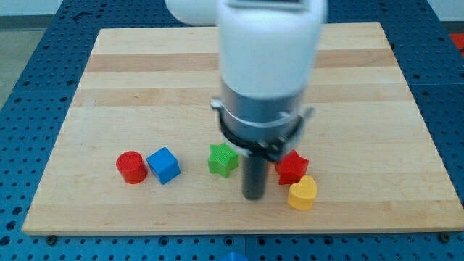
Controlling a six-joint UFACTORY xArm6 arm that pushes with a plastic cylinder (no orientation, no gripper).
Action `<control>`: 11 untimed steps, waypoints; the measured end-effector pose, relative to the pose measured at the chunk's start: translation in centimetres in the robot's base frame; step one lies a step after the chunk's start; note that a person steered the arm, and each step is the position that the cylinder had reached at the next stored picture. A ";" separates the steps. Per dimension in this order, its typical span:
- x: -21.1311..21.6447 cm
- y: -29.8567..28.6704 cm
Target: Move the red circle towards the top side of the board
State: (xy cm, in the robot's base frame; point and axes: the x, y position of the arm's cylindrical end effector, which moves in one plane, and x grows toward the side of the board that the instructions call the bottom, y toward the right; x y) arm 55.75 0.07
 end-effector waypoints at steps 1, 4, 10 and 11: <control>-6.8 -2.8; 1.6 -0.1; 3.6 -17.9; -1.7 -15.4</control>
